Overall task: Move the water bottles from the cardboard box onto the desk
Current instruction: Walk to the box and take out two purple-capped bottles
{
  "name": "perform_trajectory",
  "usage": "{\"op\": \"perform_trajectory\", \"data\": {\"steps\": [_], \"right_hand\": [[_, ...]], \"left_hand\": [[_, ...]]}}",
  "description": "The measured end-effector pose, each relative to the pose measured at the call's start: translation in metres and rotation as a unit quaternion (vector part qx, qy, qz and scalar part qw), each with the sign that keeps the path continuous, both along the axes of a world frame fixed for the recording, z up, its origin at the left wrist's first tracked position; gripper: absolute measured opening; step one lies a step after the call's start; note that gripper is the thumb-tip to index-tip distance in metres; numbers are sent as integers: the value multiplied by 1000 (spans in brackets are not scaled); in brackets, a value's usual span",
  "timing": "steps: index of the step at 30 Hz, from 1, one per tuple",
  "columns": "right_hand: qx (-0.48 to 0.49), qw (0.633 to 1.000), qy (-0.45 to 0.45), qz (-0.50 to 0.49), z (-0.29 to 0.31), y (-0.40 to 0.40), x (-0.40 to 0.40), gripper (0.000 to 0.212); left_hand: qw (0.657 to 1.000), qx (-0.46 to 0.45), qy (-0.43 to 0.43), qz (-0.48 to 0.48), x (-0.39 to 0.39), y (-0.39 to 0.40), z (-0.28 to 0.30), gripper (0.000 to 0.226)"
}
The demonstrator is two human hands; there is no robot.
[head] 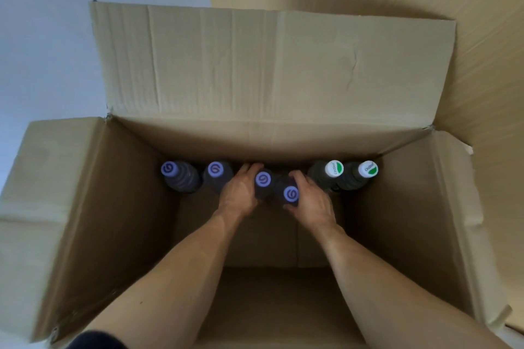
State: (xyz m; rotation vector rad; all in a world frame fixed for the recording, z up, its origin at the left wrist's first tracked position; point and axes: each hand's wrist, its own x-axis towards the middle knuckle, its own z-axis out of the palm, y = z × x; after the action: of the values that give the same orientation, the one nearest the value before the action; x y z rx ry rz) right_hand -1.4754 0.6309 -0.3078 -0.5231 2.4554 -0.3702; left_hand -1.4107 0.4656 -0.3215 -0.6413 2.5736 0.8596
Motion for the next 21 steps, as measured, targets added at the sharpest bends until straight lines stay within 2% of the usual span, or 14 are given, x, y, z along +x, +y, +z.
{"op": "perform_trajectory", "data": {"steps": [5,9,13,21], "right_hand": [[-20,999,-16,-23,-8,1,3,77],[-24,999,-14,-18,-7,5,6,74],[-26,998,-57,-23,5,14,7,75],[-110,973,-189,-75,51,37,8,73]], "left_hand": [[999,27,26,37,-4,0,-6,66],[1000,-3,14,-5,2,-3,-4,69],[999,17,-11,-30,12,-10,14,71],[988,151,-26,-32,32,-26,68,72]]}}
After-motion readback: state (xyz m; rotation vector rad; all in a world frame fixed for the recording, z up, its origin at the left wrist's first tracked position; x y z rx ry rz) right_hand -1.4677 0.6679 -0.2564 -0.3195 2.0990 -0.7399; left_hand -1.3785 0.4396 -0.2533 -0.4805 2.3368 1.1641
